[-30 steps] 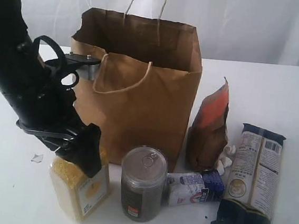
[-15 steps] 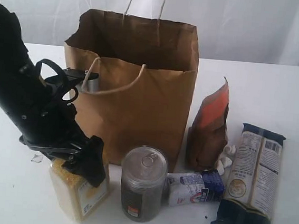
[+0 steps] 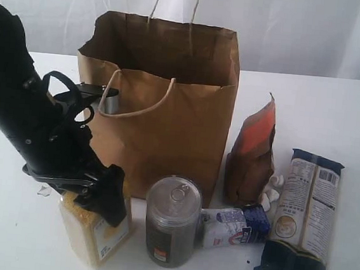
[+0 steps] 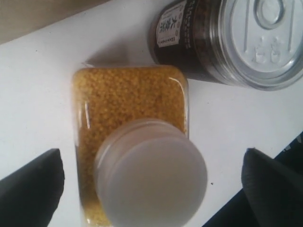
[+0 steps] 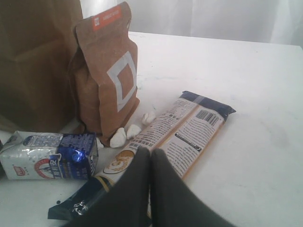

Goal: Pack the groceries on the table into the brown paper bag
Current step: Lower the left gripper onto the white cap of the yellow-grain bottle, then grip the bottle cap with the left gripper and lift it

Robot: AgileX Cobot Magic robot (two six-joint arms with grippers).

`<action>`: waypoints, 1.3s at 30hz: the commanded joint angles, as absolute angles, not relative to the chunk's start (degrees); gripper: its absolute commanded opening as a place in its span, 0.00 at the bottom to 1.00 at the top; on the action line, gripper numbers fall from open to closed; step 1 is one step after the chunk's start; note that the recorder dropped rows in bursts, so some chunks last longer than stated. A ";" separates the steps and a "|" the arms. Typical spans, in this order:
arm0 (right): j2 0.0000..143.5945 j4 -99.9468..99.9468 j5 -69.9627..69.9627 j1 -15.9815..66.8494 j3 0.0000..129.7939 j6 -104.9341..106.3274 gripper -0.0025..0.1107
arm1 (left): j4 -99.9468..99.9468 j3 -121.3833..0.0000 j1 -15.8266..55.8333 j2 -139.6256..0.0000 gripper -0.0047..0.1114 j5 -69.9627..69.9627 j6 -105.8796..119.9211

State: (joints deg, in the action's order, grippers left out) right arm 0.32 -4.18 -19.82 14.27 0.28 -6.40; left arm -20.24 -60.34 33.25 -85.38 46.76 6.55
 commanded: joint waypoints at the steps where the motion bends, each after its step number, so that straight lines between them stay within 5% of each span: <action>1: 0.00 -4.50 -19.65 14.28 0.00 -6.29 0.02 | -19.37 -59.96 33.32 -84.78 0.89 47.65 6.05; 6: 0.00 -4.50 -19.65 14.28 0.00 -6.29 0.02 | -17.61 -59.96 33.32 -84.78 0.87 45.85 5.90; 15: 0.00 -4.67 -19.65 14.28 0.00 -6.27 0.02 | -15.35 -59.96 33.32 -84.68 0.06 48.63 6.63; 39: 0.00 -4.56 -19.65 14.28 0.00 -6.27 0.02 | -8.36 -59.96 33.32 -83.30 0.04 61.23 8.15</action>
State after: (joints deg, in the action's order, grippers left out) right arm 0.32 -4.18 -19.82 14.27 0.28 -6.40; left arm -8.50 -60.47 33.25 -84.11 61.29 7.58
